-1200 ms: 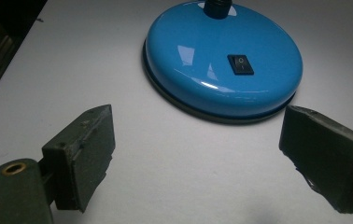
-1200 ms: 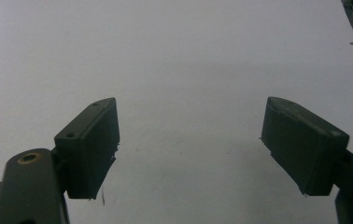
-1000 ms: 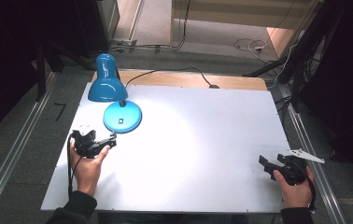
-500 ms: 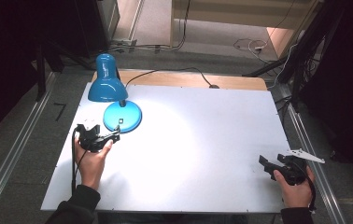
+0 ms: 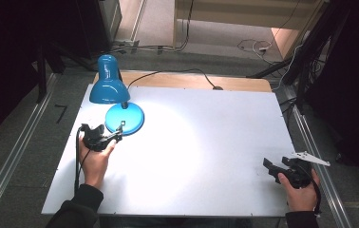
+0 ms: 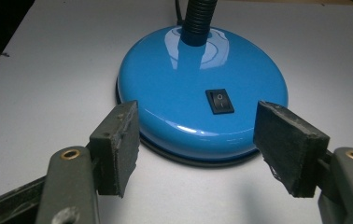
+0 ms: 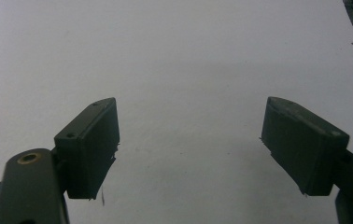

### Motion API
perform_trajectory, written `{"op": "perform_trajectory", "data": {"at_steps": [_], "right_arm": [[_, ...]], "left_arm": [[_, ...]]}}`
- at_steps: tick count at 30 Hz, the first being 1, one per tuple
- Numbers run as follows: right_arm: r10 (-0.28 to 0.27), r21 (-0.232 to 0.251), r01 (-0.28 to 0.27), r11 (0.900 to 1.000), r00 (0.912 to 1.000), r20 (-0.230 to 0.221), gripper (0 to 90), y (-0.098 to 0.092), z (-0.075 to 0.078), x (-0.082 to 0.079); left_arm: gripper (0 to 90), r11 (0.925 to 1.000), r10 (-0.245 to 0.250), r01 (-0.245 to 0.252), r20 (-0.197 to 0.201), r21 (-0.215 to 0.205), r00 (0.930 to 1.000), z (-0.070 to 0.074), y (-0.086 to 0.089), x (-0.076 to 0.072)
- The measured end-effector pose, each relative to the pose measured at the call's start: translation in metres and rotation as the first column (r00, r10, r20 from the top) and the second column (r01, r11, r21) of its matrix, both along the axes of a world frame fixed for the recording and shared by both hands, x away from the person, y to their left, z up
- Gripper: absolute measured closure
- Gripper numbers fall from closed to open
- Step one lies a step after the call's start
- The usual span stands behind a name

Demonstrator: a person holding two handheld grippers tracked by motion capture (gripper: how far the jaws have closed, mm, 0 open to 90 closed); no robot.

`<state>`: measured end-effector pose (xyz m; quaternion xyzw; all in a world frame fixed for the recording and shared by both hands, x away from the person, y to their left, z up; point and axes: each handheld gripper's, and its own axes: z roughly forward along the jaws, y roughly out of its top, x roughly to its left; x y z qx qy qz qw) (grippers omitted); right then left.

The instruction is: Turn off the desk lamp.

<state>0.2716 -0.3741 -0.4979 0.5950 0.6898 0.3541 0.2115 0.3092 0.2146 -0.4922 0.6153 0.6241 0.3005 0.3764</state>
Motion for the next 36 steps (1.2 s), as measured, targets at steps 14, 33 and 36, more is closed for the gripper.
{"op": "perform_trajectory", "data": {"at_steps": [14,33,36], "right_arm": [[-0.003,0.003,0.003,1.000,1.0000,-0.002,18.1,0.000,0.000,0.000],[-0.002,0.006,0.002,1.000,1.0000,-0.003,18.1,0.000,0.000,0.000],[-0.003,0.006,0.003,1.000,1.0000,-0.003,18.2,0.000,0.000,0.000]], "left_arm": [[56.1,0.9999,-0.013,0.013,0.000,0.004,0.9999,0.001,-0.005,0.012],[90.0,0.9978,-0.061,0.060,-0.034,-0.028,0.9975,-0.004,-0.005,0.030],[90.0,0.9977,-0.061,0.060,-0.037,-0.031,0.9975,-0.004,-0.004,0.031]]}}
